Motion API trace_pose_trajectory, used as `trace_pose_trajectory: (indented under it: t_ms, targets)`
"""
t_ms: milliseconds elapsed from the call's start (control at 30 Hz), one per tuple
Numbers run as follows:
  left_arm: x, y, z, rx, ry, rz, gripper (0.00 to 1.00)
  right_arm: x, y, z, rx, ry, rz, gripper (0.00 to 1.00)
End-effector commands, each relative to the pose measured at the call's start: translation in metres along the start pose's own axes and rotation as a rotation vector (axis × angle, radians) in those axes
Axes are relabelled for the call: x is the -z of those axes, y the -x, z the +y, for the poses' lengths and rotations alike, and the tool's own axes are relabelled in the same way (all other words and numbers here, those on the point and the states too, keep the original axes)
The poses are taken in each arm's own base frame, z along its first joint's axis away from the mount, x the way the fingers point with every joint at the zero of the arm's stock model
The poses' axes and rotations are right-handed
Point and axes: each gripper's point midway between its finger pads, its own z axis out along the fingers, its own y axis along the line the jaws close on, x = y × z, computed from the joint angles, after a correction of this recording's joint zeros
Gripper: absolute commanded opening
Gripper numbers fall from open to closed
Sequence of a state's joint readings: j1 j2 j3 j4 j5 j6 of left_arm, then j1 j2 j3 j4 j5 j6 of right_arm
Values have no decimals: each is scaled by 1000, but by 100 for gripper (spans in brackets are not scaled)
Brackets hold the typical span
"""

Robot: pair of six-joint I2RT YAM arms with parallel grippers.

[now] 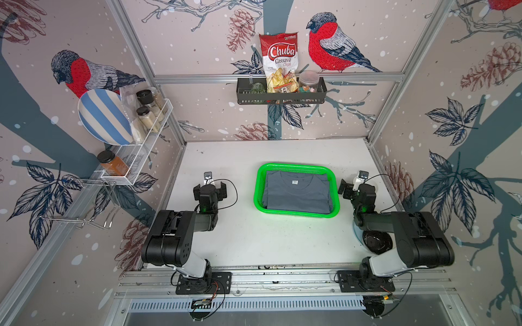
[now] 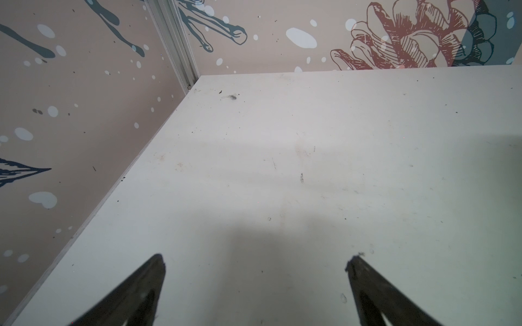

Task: Put the folded t-shirts into the basket
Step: Reset both arms

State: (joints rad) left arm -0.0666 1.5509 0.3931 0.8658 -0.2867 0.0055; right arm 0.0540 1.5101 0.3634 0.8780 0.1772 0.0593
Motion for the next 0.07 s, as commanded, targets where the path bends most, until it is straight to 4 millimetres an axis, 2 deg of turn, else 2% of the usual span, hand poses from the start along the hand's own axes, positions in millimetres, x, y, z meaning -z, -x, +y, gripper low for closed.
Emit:
trace_pose_trajectory:
  t_ms: [0,33]
  targets:
    - [-1,6,-3,-2,-20,-18,99,0,2,-1,-11,-10,-7,100]
    - [-1,6,-3,-1,-19,-20,99,0,3,-1,-11,-10,-8,100]
